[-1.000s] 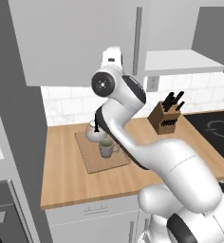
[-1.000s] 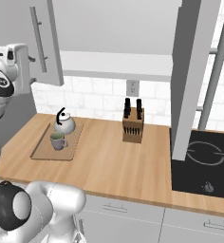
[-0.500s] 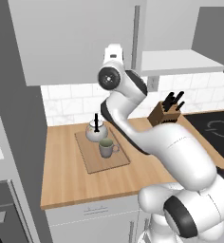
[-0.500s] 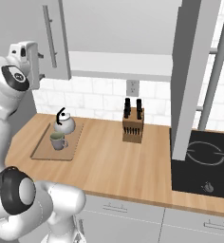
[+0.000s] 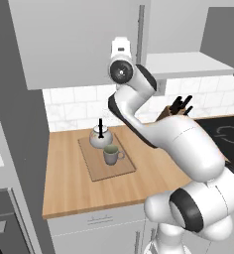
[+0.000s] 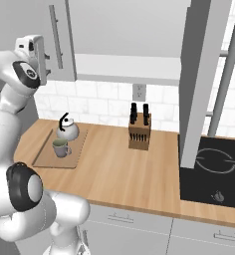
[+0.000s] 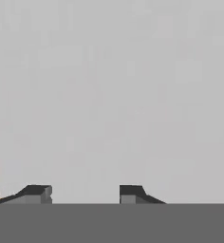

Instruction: Pick the kettle from the counter and place it on the tray. Then pick the mug from the cabinet and place it on the tray. Then close the cabinet doors.

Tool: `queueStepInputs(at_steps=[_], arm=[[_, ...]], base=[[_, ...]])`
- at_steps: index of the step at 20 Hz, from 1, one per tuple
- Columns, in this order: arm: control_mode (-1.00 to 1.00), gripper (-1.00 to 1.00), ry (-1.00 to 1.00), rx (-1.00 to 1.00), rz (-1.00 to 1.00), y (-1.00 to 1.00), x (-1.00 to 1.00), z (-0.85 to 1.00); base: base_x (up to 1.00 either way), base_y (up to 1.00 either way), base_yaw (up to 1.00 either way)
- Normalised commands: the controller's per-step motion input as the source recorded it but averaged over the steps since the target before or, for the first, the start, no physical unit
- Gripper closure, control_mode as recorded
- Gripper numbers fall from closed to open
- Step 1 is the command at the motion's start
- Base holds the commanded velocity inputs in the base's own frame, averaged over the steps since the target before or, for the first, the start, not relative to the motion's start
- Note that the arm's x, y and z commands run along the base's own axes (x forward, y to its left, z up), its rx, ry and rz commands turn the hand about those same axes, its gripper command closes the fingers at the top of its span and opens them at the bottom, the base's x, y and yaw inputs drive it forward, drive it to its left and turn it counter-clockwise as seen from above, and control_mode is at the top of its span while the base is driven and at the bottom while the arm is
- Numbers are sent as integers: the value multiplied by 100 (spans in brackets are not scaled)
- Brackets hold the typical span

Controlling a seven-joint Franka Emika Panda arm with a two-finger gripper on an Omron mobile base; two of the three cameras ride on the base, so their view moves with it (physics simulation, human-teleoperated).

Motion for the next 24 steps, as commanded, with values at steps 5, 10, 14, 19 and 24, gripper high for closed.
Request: queueStepInputs(at_steps=[5, 10, 14, 19, 24], arm=[[-100, -100, 1, 0, 10, -12, 3, -6], [-100, -100, 0, 0, 4, -7, -33, 3], [-100, -100, 0, 15, 0, -9, -43, 39], [-100, -100, 0, 22, 0, -1, -69, 40], [-100, -100, 2, 41, 0, -6, -76, 28]], base=[[0, 0, 0], [0, 0, 0], [0, 0, 0], [0, 0, 0], [0, 0, 0]])
